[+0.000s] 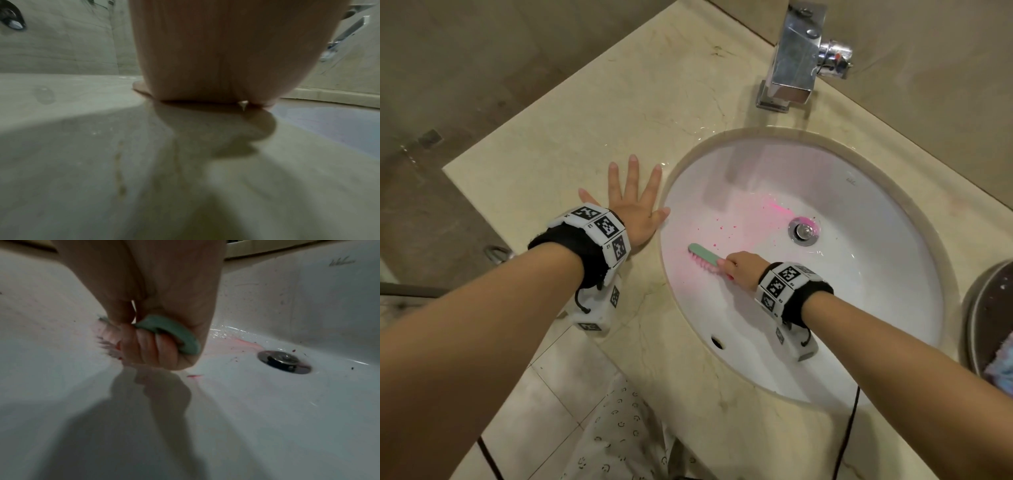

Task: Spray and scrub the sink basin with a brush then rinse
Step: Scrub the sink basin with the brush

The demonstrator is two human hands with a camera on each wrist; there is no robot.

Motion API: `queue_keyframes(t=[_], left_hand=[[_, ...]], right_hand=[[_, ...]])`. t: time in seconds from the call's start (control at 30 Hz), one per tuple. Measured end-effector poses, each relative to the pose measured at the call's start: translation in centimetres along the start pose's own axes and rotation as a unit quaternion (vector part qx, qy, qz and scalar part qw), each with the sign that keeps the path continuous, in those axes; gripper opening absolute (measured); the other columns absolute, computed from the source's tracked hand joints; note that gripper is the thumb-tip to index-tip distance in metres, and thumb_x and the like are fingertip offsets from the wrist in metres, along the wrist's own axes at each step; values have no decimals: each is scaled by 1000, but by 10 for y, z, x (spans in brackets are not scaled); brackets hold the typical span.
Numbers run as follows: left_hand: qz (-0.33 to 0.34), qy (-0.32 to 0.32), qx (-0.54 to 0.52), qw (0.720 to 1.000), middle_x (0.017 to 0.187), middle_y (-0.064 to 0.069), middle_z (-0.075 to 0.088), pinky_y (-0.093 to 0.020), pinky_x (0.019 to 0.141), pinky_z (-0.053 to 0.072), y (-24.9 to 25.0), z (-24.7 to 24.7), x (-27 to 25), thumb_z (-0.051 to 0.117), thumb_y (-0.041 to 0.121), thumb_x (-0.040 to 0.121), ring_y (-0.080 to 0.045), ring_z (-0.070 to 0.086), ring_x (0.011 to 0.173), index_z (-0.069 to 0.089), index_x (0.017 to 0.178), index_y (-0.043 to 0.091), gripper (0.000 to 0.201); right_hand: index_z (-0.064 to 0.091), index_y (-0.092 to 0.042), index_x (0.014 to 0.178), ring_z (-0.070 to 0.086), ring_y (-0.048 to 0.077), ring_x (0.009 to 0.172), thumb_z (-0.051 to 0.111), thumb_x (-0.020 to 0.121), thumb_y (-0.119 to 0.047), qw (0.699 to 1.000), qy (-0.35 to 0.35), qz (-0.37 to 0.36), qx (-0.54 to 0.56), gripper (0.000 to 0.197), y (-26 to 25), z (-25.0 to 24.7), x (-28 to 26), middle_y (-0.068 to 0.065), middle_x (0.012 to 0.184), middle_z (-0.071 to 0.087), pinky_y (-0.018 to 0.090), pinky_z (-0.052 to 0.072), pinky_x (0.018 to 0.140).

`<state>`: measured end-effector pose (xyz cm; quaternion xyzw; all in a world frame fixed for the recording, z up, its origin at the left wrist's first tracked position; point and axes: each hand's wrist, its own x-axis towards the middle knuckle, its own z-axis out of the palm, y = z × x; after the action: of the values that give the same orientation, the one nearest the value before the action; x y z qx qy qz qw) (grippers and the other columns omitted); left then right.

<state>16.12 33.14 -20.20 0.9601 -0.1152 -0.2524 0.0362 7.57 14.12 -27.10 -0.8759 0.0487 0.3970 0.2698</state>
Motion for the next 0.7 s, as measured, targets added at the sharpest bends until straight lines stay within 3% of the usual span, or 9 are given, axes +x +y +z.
queue_keyframes(t=[0.1,0.23,0.33,0.43,0.53,0.63,0.7], left_hand=[[2,-7,-1,1000,153,4,-28,-72,101,-6,1,-2,-1,22,53,97,-26,-25,141,-14,146,41,62],[4,-10,-2,1000,154,3,-28,-72,101,-6,1,-4,-3,23,52,97,-27,-25,141,-14,146,41,62],[4,-9,-3,1000,154,4,-27,-72,101,-5,1,-3,-2,23,52,97,-27,-24,141,-14,146,41,62],[4,-10,-5,1000,154,4,-27,-72,101,-5,1,-4,-3,23,53,97,-26,-24,141,-14,146,41,62],[4,-16,-2,1000,153,4,-28,-72,101,-5,1,-5,-4,23,53,97,-27,-25,141,-14,146,41,63],[5,-23,-3,1000,153,3,-30,-73,100,-5,1,-6,-4,22,53,97,-27,-26,141,-16,146,40,63],[5,-30,1,1000,152,2,-31,-73,101,-5,1,-7,-4,21,53,97,-27,-27,140,-17,145,40,63]], right_hand=[[38,-19,63,41,13,58,29,102,-32,997,13,-55,49,42,-16,1,4,-3,62,43,22,33,56],[42,-21,63,43,12,55,33,101,-30,986,4,-115,119,40,-22,9,-3,-5,59,46,26,36,62],[38,-21,64,41,13,59,29,102,-32,997,-8,-52,61,41,-9,7,-3,-4,63,44,27,35,60],[37,-17,68,41,12,59,27,103,-30,997,24,37,55,39,-7,-3,-2,-1,68,44,22,36,55],[38,-13,87,50,20,72,31,102,-18,992,49,43,108,18,-25,-8,4,6,82,50,30,48,71],[41,-15,68,44,14,56,29,102,-30,989,43,-39,133,40,-34,-4,7,0,64,47,24,38,57],[40,-17,65,41,13,54,29,102,-32,988,37,-55,140,42,-31,2,4,-2,60,45,23,34,55]])
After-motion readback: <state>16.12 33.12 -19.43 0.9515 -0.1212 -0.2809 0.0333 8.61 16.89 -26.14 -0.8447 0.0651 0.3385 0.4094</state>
